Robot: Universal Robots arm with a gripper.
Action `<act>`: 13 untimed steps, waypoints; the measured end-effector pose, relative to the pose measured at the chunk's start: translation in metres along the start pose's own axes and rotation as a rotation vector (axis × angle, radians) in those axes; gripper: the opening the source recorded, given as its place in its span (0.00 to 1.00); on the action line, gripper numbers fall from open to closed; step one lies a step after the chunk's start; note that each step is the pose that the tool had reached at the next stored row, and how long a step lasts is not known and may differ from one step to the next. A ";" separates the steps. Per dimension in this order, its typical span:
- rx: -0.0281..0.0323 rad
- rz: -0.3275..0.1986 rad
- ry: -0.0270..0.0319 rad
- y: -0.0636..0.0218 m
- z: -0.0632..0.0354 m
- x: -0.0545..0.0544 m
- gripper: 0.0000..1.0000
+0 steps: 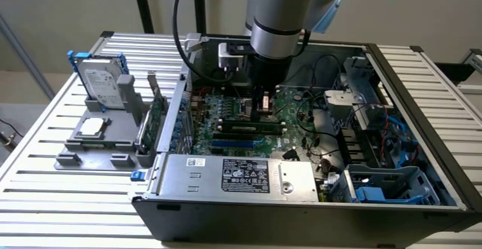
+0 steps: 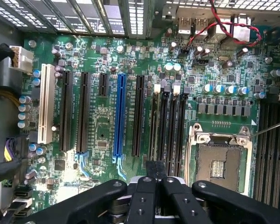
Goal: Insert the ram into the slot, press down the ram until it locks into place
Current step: 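Insert the ram into the slot, then press down the ram until it locks into place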
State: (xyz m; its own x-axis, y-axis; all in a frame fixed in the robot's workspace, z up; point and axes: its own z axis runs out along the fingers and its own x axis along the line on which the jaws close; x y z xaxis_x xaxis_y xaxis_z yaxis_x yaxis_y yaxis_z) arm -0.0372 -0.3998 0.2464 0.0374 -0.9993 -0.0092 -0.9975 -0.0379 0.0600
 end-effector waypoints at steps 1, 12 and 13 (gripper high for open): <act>0.0000 0.000 0.0000 0.0001 0.0000 0.000 0.11; 0.0000 0.000 0.0001 0.0008 0.0000 0.000 0.11; -0.0001 0.000 0.0002 0.0008 0.0000 0.000 0.11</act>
State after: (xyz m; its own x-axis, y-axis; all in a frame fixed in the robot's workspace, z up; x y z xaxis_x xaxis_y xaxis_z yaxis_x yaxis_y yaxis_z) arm -0.0380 -0.3999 0.2464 0.0373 -0.9993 -0.0090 -0.9975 -0.0378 0.0601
